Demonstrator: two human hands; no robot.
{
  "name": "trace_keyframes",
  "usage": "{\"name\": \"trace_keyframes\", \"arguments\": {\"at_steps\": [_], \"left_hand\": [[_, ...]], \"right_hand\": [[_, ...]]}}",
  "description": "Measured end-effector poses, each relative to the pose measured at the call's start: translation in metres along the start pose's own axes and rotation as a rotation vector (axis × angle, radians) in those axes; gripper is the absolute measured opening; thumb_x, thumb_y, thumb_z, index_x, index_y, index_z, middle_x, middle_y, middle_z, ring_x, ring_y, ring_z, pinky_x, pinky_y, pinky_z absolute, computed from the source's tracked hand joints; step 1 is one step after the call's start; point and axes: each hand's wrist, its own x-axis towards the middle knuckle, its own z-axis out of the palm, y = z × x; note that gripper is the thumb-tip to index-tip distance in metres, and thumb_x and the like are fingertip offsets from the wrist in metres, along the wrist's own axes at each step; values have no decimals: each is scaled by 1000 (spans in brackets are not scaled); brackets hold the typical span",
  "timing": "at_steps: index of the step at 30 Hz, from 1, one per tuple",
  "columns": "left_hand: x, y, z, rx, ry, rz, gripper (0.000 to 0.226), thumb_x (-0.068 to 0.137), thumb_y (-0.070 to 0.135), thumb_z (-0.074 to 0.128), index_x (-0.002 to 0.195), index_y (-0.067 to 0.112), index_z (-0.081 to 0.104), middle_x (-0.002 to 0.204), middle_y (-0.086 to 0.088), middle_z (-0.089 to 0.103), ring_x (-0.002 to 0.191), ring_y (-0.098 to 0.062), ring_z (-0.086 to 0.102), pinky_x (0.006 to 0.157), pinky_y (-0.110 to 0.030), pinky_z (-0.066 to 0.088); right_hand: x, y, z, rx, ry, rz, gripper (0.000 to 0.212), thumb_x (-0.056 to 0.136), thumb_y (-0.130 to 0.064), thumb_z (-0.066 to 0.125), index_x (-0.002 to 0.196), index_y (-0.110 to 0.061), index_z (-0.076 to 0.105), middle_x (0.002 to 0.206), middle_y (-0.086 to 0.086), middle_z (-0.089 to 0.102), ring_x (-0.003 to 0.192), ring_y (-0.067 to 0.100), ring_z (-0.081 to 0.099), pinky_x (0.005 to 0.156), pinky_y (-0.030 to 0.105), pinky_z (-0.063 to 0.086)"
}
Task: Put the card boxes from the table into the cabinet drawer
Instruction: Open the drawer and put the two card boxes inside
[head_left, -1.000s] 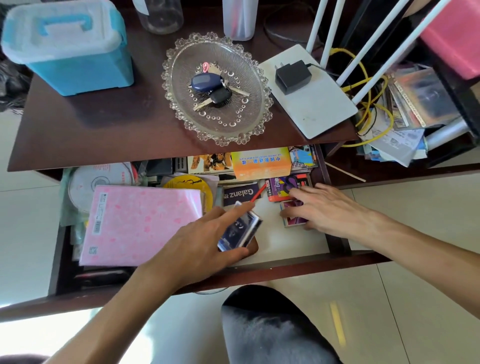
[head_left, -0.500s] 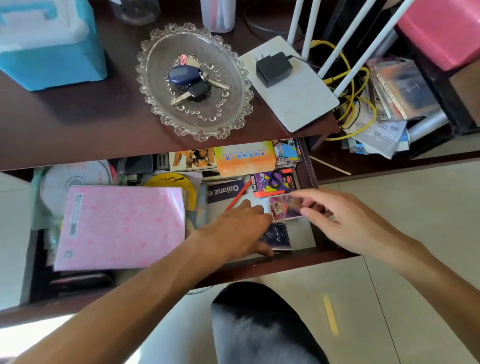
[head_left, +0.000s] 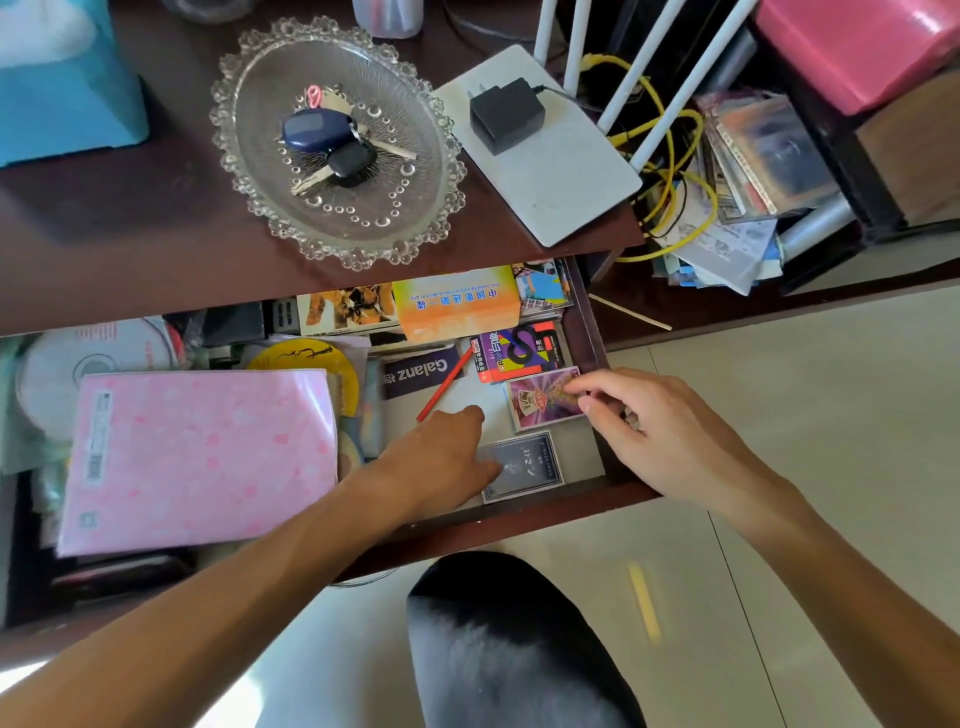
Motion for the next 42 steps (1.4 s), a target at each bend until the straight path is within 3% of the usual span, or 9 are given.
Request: {"name": "trace_keyframes", "arguments": {"at_steps": [7,14,18,21,25,34,36,39,42], "left_hand": [[7,6,-2,-266,-153,-36,74,89,44,60,151,19,27,110,0,73,109,-20,63,99,-36,47],[17,8,3,-579,-256,3,86,86,29,69,154,28,16,113,3,73,100,-15,69,100,-35,51],[24,6,5,-266,-98,85,83,87,35,65,152,33,13,111,0,70,96,-17,66,89,-34,53],[30,10,5,-15,99,206,83,90,35,60,153,38,5,118,-14,62,100,-31,64,87,-41,54],[38,19,11,246,63,237,73,96,49,46,151,49,-3,154,-17,33,123,-38,57,96,-46,52],[40,26,18,476,96,266,72,96,57,39,156,34,6,150,-15,34,132,-35,44,94,-47,50],[39,26,17,404,65,272,75,96,56,42,156,33,4,151,-16,33,131,-34,45,98,-46,49],[35,25,10,-19,-21,208,85,94,49,51,156,30,-4,146,-15,43,123,-31,55,104,-43,46],[33,20,1,-324,-6,44,81,93,37,59,153,21,8,117,-11,70,103,-26,67,97,-43,51]], "right_hand": [[-1,2,3,-21,32,35,28,107,-30,46,127,-32,65,113,-13,72,89,-5,60,58,5,43],[-2,0,2,-10,22,50,27,107,-32,45,125,-31,64,116,-10,73,100,3,65,66,18,55],[-2,0,3,-29,25,60,26,106,-31,45,124,-32,64,111,-12,74,93,1,63,60,10,46],[-3,-1,2,-29,30,61,26,106,-29,45,123,-31,65,111,-10,74,95,5,66,64,19,54],[-3,-3,1,-28,25,68,26,107,-30,44,122,-33,64,109,-11,74,97,9,67,69,33,61],[-3,-2,3,-49,14,65,25,107,-32,43,121,-34,64,108,-10,75,96,9,67,70,33,60],[-2,-2,4,-52,12,61,24,106,-32,44,121,-35,63,110,-10,75,97,10,67,70,34,61],[-2,-1,5,-58,9,59,23,105,-35,46,123,-35,62,113,-9,74,98,12,68,69,34,62],[-2,-1,5,-64,18,54,23,104,-35,48,122,-35,62,110,-10,74,92,10,68,66,33,62]]}}
